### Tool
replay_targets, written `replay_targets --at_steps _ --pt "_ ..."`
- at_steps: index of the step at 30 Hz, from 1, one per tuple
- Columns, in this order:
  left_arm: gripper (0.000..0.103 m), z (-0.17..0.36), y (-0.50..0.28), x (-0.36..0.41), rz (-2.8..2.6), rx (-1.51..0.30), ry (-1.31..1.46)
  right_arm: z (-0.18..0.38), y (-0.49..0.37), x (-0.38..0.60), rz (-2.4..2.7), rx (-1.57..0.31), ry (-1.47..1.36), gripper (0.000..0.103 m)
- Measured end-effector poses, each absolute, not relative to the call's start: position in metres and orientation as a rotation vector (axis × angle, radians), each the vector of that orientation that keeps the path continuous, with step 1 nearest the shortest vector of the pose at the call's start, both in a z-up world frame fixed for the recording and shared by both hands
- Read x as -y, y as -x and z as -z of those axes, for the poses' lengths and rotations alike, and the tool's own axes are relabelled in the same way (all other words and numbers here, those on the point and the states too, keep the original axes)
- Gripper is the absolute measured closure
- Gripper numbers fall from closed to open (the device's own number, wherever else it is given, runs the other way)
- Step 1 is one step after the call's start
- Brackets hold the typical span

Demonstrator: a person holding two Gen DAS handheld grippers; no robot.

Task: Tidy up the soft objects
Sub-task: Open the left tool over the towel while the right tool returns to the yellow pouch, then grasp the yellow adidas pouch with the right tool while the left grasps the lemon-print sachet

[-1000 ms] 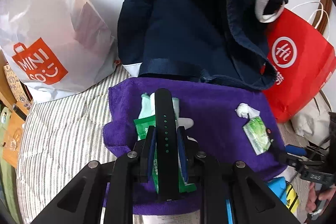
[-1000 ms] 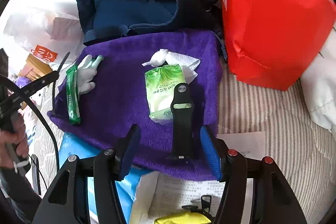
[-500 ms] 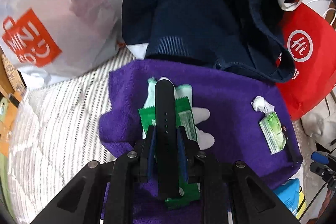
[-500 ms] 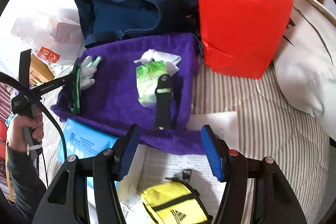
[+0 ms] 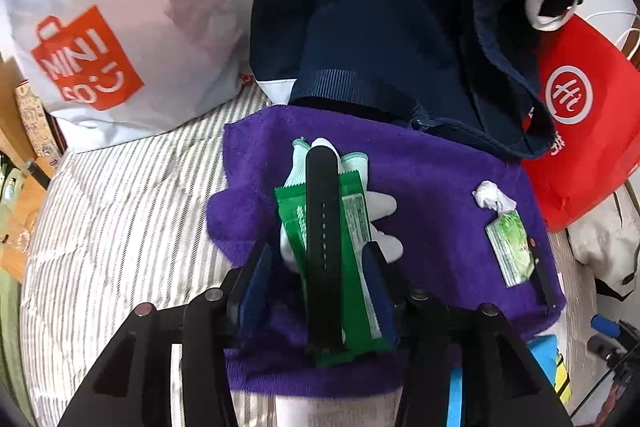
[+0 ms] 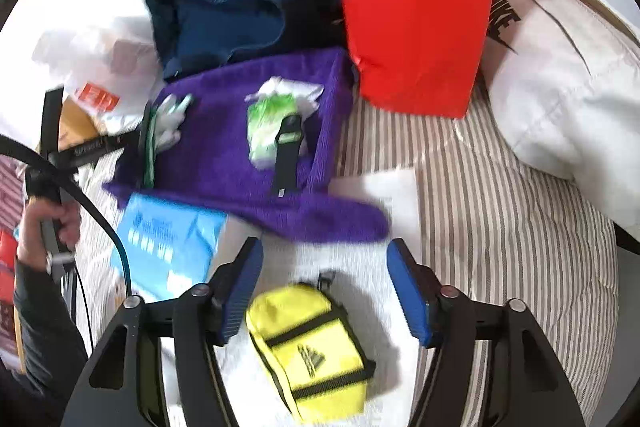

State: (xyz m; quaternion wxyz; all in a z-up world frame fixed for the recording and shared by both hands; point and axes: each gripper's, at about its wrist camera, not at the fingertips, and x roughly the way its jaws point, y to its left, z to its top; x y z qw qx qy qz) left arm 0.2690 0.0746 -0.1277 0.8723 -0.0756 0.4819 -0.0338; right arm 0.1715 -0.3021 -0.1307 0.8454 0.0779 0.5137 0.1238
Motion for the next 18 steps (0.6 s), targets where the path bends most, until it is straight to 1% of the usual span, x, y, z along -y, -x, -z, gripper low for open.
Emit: replay_targets --at_steps 3,5,7,18 --pt "0.054 0.121 -0.255 -0.075 0.071 -0.997 0.146 0.139 -0.157 0.301 -0.309 -1.106 -0.151 0.037" --pt "0.054 0.119 -0.245 -0.074 0.075 -0.994 0.14 0.147 -0.146 0.298 -0.337 -1.116 -0.13 0.028" --pt "0.053 0.116 -0.235 -0.073 0.083 -0.995 0.136 0.155 -0.136 0.293 -0.358 -1.122 -0.087 0.023" --pt "0.049 0.112 -0.18 -0.069 0.095 -1.01 0.105 0.199 -0.115 0.268 -0.355 -1.185 0.104 0.018"
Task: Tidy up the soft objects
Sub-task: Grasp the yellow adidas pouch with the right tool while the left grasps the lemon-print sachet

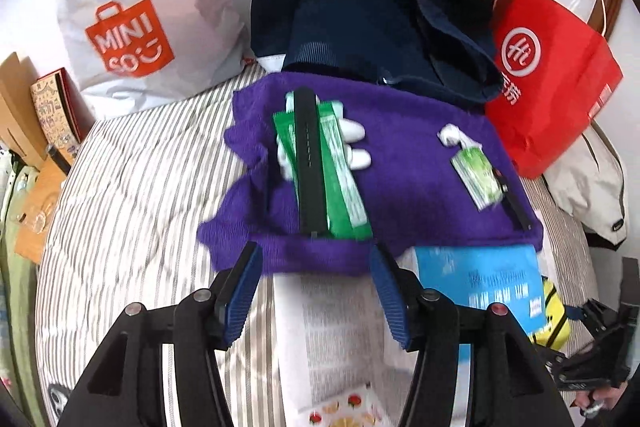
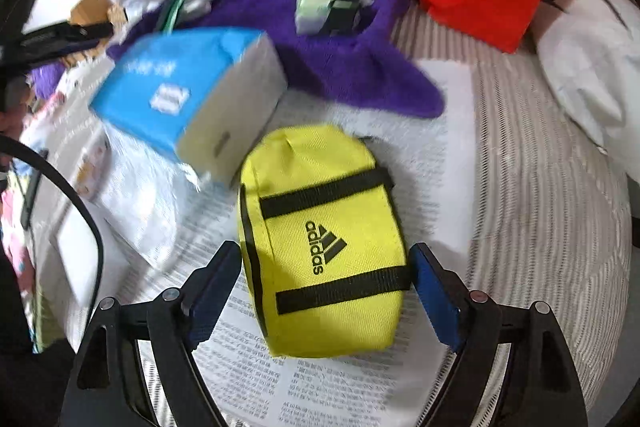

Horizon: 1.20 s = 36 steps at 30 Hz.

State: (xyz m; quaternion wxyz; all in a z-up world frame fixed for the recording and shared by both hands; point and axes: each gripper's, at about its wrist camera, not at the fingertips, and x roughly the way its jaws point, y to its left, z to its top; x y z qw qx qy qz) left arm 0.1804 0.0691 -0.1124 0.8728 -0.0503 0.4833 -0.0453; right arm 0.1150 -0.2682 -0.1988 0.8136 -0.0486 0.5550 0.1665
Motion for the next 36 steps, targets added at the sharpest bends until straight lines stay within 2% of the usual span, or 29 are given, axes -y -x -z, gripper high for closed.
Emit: replay_targets --at_steps 3,5,7,11,15,19,21,25,27,30,34,36 --pt "0.048 0.115 -0.165 -0.071 0.085 -1.017 0.096 0.202 -0.108 0.258 -0.342 -1.13 0.183 0.017" --pt "0.048 0.118 -0.155 -0.072 0.081 -1.019 0.104 0.202 -0.107 0.26 -0.35 -1.109 0.156 0.025" --pt "0.048 0.121 -0.145 -0.073 0.081 -1.023 0.104 0.2 -0.107 0.265 -0.34 -1.108 0.121 0.028" --pt "0.047 0.134 -0.126 -0.072 0.086 -1.052 0.091 0.19 -0.106 0.277 -0.33 -1.105 0.048 0.031" --pt "0.038 0.148 -0.109 -0.068 0.102 -1.08 0.074 0.178 -0.101 0.287 -0.316 -1.091 0.022 0.031" --pt "0.035 0.16 -0.093 -0.056 0.122 -1.11 0.055 0.17 -0.1 0.287 -0.302 -1.081 0.013 0.031" --pt "0.028 0.164 -0.09 -0.047 0.128 -1.118 0.017 0.167 -0.098 0.288 -0.305 -1.079 0.009 0.031" --pt "0.027 0.176 -0.083 -0.036 0.129 -1.149 -0.026 0.161 -0.095 0.288 -0.309 -1.07 0.007 0.031" --pt "0.018 0.18 -0.079 -0.031 0.137 -1.147 -0.066 0.16 -0.093 0.288 -0.313 -1.072 0.01 0.031" --pt "0.013 0.184 -0.073 -0.024 0.141 -1.12 -0.117 0.162 -0.092 0.287 -0.311 -1.08 0.017 0.031" --pt "0.021 0.185 -0.069 -0.032 0.14 -1.077 -0.088 0.167 -0.092 0.285 -0.309 -1.097 0.021 0.031" --pt "0.04 0.182 -0.071 -0.04 0.121 -1.062 -0.063 0.17 -0.092 0.284 -0.308 -1.104 0.026 0.031"
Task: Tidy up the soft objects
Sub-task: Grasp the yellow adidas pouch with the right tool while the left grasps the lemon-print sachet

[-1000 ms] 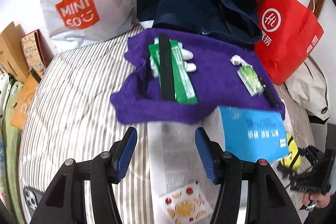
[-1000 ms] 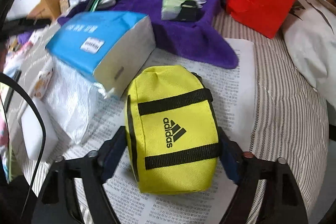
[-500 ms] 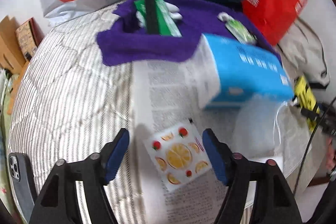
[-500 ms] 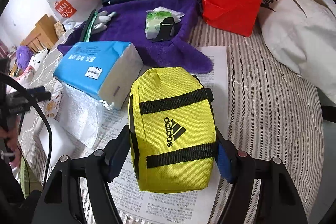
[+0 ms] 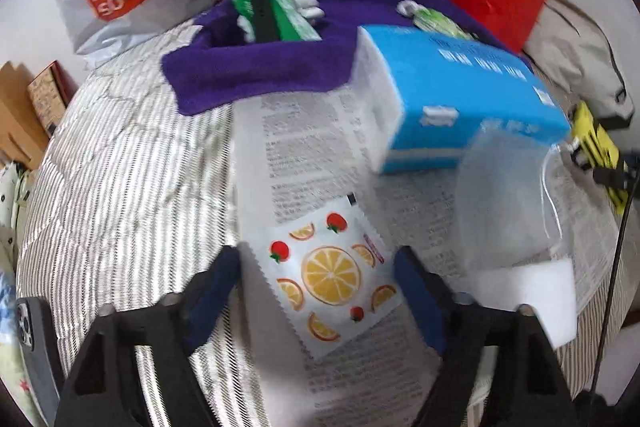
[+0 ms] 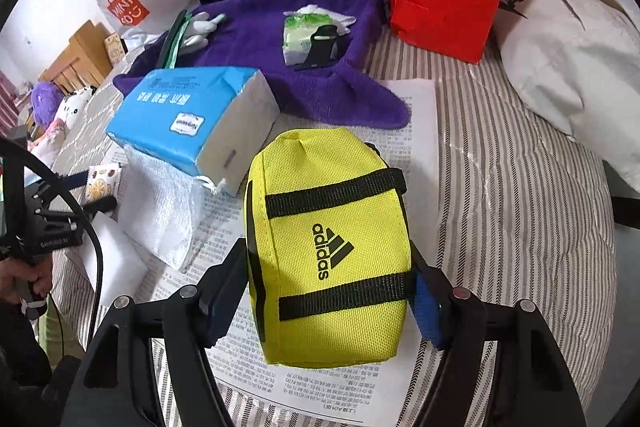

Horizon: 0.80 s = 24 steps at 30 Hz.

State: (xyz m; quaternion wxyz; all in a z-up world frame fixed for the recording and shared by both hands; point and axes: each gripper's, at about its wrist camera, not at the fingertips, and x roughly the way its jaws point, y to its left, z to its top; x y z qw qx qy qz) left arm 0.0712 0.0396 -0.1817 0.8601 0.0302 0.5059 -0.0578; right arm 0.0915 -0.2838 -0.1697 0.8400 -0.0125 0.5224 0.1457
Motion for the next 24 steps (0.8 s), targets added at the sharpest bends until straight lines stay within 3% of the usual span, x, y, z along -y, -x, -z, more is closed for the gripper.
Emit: replay_targets --at_steps 11,15,17,19,21,24 --pt "0.09 0.176 -0.078 -0.069 0.079 -1.045 0.013 0.173 -0.093 0.275 -0.331 -1.117 0.041 0.031" --pt "0.091 0.176 -0.077 -0.077 0.068 -1.058 0.034 0.175 -0.094 0.273 -0.332 -1.127 0.047 0.031" --pt "0.086 0.175 -0.073 -0.079 0.069 -1.063 0.029 0.176 -0.095 0.274 -0.334 -1.13 0.041 0.031" --pt "0.065 0.173 -0.07 -0.079 0.074 -1.061 0.029 0.177 -0.095 0.275 -0.333 -1.133 0.036 0.031" --pt "0.038 0.172 -0.066 -0.075 0.102 -1.046 0.028 0.178 -0.095 0.275 -0.333 -1.139 0.031 0.031" --pt "0.034 0.174 -0.061 -0.064 0.128 -1.05 -0.013 0.181 -0.095 0.277 -0.328 -1.147 0.028 0.03"
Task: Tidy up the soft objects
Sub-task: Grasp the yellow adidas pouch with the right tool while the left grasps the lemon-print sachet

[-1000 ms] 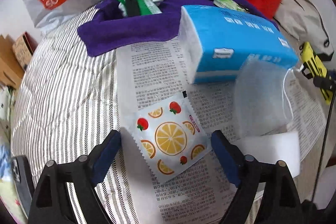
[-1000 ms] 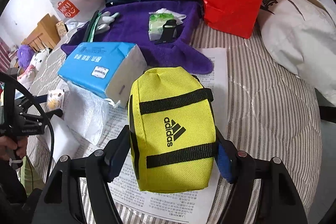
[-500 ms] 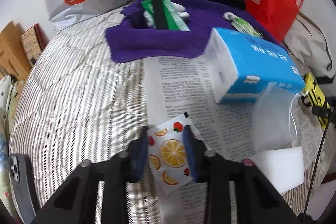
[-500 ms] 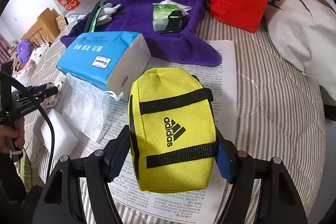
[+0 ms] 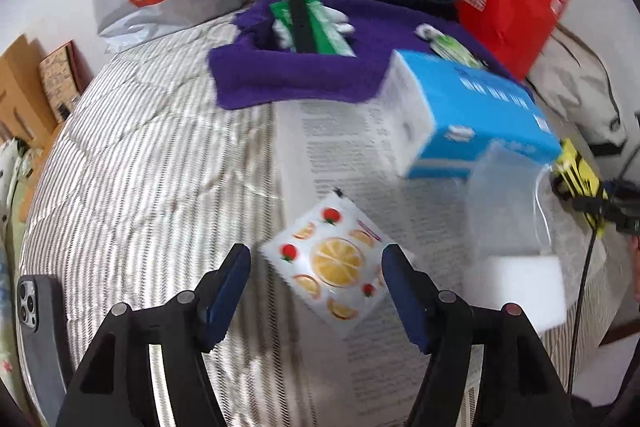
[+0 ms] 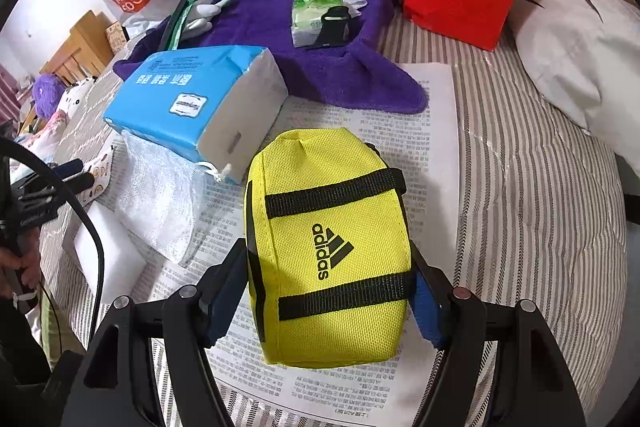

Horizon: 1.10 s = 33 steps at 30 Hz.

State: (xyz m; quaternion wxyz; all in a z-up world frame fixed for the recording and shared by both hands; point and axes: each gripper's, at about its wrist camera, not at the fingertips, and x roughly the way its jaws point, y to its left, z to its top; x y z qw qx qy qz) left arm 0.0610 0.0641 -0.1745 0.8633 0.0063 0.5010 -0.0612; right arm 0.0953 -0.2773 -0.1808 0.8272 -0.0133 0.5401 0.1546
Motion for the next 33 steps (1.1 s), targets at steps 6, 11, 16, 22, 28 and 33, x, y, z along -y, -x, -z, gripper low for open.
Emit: replay_targets --at_steps 6,11,16,22,28,33 --pt "0.025 0.184 -0.052 -0.041 0.128 -1.033 -0.133 0.183 -0.094 0.28 -0.32 -1.156 0.028 0.03" --pt "0.026 0.187 -0.054 -0.047 0.124 -1.023 -0.077 0.185 -0.094 0.281 -0.317 -1.167 0.031 0.03" --pt "0.061 0.183 -0.06 -0.055 0.072 -0.988 -0.034 0.187 -0.097 0.276 -0.321 -1.172 0.041 0.03" --pt "0.084 0.182 -0.074 -0.07 0.067 -0.984 0.047 0.186 -0.099 0.273 -0.329 -1.174 0.051 0.03" --pt "0.098 0.182 -0.079 -0.077 0.054 -0.981 0.051 0.186 -0.101 0.274 -0.328 -1.175 0.049 0.03" --pt "0.099 0.181 -0.081 -0.084 0.032 -0.972 0.084 0.186 -0.101 0.274 -0.322 -1.178 0.048 0.03"
